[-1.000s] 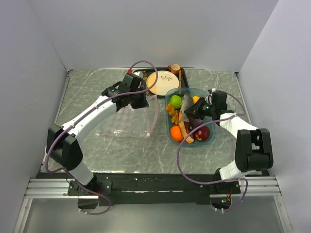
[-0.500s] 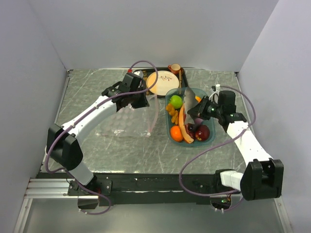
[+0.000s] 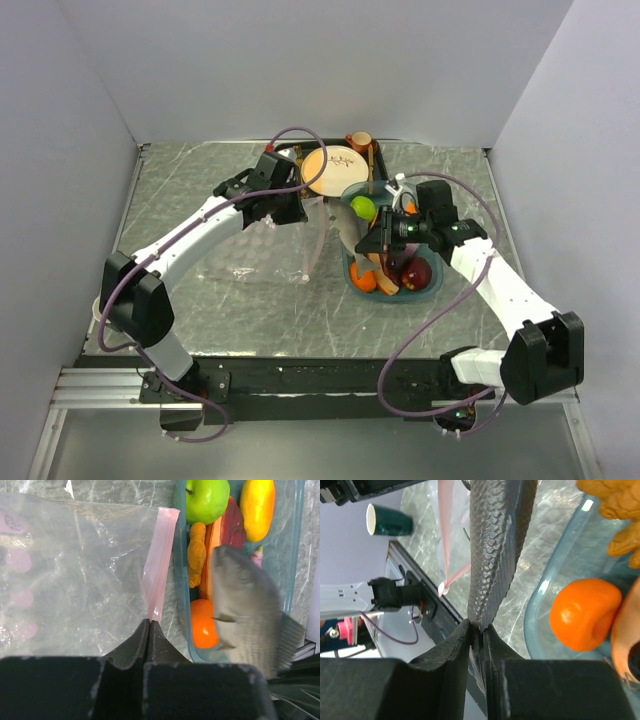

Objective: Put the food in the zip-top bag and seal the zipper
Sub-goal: Pick up the fake fish from the bin, then place the fake fish in the zipper food storage bag.

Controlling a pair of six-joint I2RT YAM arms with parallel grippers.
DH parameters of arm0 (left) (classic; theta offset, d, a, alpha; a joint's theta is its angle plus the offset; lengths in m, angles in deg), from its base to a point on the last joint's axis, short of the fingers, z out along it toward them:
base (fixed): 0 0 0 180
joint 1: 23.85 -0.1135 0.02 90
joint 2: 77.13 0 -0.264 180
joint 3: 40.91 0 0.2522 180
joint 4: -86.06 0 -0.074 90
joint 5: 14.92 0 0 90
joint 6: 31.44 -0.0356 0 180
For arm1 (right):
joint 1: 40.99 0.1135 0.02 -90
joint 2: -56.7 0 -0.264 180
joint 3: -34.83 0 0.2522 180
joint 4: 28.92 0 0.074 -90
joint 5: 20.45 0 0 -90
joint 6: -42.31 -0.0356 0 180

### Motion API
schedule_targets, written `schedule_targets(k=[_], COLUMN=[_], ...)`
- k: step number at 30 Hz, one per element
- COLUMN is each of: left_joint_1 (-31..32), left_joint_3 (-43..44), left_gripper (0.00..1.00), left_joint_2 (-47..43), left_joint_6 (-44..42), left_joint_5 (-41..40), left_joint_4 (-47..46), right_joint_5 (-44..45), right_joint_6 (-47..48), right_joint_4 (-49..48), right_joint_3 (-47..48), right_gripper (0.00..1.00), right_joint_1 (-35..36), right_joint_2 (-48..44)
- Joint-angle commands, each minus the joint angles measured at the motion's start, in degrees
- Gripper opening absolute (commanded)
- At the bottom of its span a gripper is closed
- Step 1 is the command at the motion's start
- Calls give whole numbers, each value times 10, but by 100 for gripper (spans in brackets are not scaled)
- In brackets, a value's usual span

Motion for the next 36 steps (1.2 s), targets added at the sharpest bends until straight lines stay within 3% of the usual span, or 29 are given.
schedule_targets(k=[1,12,21,36], left_joint_1=[-2,-2,-2,-1], left_joint_3=[3,4,4,0], left_gripper=[1,1,1,1], left_joint_2=[-9,-15,-22,-31], left_joint_6=[-7,-20,-77,-58], left_joint_5=[6,42,67,92], left_joint_4=[-26,-30,2,-2], right_joint_5=[-37,-49,-69,-78], right_joint_6=[30,38,57,-60], right_joint_4=[11,9,38,-20], right_joint_3=[38,67,149,251], right_gripper=[5,7,9,14], right_joint_1=[22,68,72,90], right_joint_2=[34,126,202,326])
